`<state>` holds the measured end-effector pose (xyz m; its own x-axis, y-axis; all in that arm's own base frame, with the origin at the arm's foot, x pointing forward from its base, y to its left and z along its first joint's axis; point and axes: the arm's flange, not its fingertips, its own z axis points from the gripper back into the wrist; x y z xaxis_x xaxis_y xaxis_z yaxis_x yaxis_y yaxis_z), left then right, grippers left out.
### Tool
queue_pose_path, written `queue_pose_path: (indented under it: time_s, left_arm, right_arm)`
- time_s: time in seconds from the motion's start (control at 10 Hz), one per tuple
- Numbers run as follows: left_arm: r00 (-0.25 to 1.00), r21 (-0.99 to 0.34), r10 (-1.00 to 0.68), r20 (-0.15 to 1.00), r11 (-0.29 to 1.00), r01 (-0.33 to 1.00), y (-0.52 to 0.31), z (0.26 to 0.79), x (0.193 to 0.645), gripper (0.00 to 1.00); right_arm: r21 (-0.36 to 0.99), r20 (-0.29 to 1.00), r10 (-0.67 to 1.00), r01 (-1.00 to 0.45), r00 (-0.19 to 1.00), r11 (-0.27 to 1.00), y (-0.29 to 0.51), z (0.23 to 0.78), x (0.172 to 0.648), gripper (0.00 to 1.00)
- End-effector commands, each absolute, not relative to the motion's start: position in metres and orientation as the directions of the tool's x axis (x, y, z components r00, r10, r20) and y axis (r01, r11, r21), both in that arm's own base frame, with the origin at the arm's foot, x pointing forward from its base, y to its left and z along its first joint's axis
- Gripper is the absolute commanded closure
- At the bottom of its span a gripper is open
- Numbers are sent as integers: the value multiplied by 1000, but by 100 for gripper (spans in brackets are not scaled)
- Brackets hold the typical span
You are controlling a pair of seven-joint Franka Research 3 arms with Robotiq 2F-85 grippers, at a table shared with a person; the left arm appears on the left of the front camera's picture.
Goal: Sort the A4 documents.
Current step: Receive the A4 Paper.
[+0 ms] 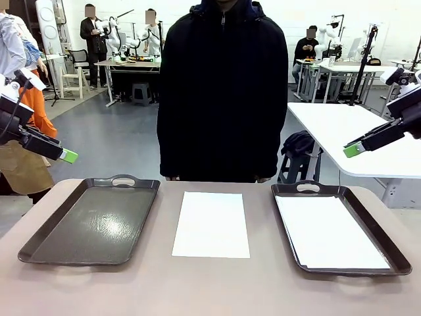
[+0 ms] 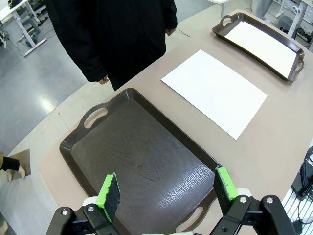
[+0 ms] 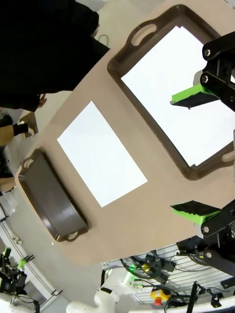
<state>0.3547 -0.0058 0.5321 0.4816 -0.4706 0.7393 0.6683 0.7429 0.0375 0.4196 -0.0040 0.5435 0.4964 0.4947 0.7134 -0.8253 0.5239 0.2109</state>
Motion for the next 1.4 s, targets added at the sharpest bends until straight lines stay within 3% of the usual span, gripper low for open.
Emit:
queue_pose_path:
  time_s: [0.0, 1.3]
  left_arm:
    - [481, 34, -468, 742, 742, 670, -5, 531, 355, 0]
    - [481, 34, -468, 742, 742, 670, -5, 531, 355, 0]
  right_arm:
    - [210, 723, 492, -832, 486, 513, -5, 544, 419, 0]
    - [210, 723, 492, -832, 486, 513, -5, 544, 419, 0]
